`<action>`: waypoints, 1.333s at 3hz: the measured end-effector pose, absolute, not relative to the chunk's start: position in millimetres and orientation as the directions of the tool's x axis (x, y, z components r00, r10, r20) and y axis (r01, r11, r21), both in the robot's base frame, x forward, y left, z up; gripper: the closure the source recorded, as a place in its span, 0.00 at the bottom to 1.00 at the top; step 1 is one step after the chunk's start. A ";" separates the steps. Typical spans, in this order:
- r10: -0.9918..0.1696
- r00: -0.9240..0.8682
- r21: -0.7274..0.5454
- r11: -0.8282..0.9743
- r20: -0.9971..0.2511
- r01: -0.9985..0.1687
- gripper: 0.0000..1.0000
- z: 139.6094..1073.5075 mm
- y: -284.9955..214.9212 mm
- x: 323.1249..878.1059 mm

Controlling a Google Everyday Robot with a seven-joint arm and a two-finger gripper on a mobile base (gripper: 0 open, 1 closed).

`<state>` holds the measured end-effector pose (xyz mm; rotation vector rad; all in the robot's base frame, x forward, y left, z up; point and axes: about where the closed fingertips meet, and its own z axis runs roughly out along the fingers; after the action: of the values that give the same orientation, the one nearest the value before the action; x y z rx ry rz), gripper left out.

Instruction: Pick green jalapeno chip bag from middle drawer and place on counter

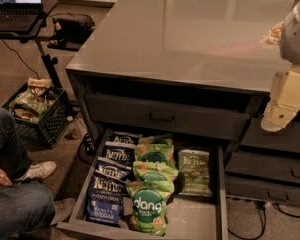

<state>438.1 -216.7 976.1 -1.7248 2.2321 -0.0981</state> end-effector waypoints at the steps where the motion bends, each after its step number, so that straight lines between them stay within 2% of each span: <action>1: -0.953 -0.222 -0.245 0.270 -0.207 -0.931 0.00 976.1 -216.7 438.1; 2: -0.951 -0.220 -0.244 0.271 -0.217 -0.931 0.00 960.9 -213.7 436.0; 4: -0.930 -0.194 -0.155 0.251 -0.313 -0.955 0.00 863.7 -196.8 435.8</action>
Offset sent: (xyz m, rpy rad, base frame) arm -0.0056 0.0064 -0.0454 0.0285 0.0151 0.0047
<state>435.8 -196.8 863.7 -1.7315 2.1879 0.1049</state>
